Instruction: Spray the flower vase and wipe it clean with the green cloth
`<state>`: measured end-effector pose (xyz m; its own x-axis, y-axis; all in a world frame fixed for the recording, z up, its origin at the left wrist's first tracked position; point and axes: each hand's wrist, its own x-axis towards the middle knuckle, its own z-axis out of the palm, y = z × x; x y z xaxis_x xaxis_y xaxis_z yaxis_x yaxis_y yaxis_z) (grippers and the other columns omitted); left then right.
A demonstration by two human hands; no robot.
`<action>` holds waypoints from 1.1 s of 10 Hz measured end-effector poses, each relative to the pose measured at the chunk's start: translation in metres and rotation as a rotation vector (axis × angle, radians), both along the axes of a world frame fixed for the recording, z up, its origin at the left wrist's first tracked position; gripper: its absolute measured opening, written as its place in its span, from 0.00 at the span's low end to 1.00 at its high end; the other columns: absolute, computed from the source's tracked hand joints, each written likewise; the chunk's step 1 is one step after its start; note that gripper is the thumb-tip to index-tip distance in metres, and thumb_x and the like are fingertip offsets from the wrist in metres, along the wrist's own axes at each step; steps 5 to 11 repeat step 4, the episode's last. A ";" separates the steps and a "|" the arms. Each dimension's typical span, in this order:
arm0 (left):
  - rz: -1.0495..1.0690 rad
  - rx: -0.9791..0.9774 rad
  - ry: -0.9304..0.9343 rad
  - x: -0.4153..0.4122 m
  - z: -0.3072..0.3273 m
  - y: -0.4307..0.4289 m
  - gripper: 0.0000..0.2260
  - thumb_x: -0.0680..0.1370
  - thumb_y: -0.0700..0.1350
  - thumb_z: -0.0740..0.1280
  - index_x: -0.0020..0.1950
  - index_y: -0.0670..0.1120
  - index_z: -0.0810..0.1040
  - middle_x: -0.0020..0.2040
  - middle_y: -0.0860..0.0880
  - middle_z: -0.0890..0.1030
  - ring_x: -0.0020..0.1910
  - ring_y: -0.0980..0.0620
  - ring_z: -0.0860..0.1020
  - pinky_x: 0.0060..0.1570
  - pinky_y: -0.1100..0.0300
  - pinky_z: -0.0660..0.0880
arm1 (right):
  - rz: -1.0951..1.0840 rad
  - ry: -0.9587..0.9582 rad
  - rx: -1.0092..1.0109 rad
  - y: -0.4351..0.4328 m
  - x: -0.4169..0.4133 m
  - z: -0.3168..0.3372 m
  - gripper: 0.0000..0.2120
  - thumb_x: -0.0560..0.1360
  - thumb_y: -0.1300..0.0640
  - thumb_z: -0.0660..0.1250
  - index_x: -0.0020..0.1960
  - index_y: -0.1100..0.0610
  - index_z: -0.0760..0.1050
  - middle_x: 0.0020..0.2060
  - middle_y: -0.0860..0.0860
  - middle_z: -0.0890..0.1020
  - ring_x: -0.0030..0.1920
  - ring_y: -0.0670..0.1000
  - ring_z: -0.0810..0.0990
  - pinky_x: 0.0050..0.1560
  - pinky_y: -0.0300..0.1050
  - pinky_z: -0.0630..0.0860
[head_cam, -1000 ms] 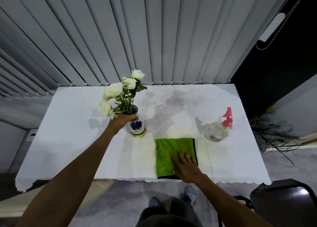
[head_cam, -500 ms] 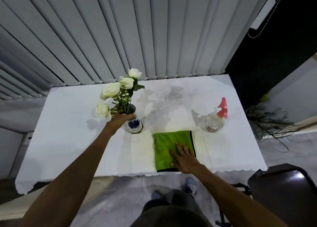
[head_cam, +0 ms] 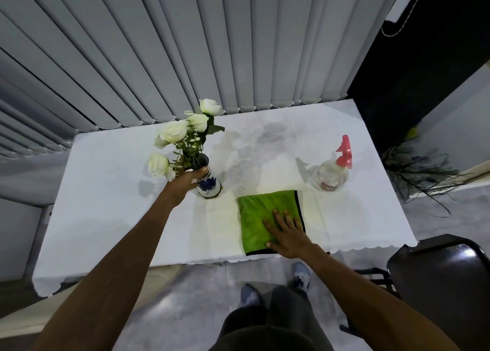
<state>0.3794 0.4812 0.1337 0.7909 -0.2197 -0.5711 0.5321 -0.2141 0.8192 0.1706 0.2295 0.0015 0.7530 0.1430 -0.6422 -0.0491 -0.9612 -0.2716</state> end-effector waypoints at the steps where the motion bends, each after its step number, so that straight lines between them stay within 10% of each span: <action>1: 0.048 -0.009 -0.003 -0.005 -0.001 0.001 0.09 0.77 0.41 0.71 0.53 0.54 0.78 0.53 0.53 0.82 0.57 0.53 0.79 0.68 0.50 0.70 | 0.000 0.015 -0.004 0.000 0.000 0.001 0.66 0.50 0.19 0.17 0.83 0.43 0.42 0.82 0.56 0.36 0.82 0.66 0.37 0.78 0.67 0.42; 4: -0.082 0.337 0.108 -0.041 -0.003 0.017 0.36 0.70 0.57 0.76 0.71 0.43 0.68 0.69 0.44 0.73 0.64 0.44 0.75 0.60 0.47 0.73 | -0.086 0.046 0.206 -0.014 0.018 0.039 0.37 0.80 0.34 0.58 0.83 0.42 0.47 0.84 0.56 0.47 0.83 0.60 0.44 0.81 0.57 0.48; 11: -0.082 0.337 0.108 -0.041 -0.003 0.017 0.36 0.70 0.57 0.76 0.71 0.43 0.68 0.69 0.44 0.73 0.64 0.44 0.75 0.60 0.47 0.73 | -0.086 0.046 0.206 -0.014 0.018 0.039 0.37 0.80 0.34 0.58 0.83 0.42 0.47 0.84 0.56 0.47 0.83 0.60 0.44 0.81 0.57 0.48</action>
